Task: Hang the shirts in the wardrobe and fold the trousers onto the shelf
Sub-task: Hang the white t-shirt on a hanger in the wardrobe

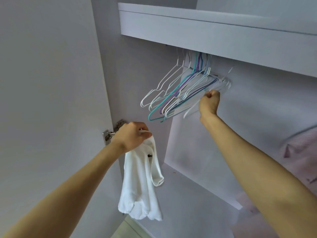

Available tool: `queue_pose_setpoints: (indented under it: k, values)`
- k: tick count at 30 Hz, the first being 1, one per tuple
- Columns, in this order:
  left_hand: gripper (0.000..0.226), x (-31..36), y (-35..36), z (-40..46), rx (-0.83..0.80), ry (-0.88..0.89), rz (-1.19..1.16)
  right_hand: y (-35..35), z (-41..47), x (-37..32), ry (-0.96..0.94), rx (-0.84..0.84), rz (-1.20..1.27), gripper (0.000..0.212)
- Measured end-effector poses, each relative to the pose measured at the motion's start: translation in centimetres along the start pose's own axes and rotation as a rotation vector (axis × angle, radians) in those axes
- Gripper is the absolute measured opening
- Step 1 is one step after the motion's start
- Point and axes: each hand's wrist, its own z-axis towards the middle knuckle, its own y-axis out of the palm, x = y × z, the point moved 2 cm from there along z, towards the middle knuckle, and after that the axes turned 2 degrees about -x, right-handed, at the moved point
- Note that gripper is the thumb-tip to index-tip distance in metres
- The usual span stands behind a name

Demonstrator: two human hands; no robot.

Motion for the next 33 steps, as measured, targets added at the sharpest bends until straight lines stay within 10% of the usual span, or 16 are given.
queue_pose_setpoints:
  k: [11, 25, 33]
  values:
    - [0.017, 0.3, 1.9, -0.4, -0.142, -0.076, -0.352, -5.6, -4.1, 1.4, -0.062, 0.050, 0.134, 0.035]
    - [0.035, 0.3, 4.2, -2.3, -0.318, 0.084, 0.525, -14.9, -19.8, 13.6, -0.030, 0.040, -0.186, 0.020]
    - [0.023, 0.2, 4.5, -4.6, -0.231, 0.032, 0.543, -15.4, -20.9, 14.4, 0.131, 0.087, -0.296, 0.025]
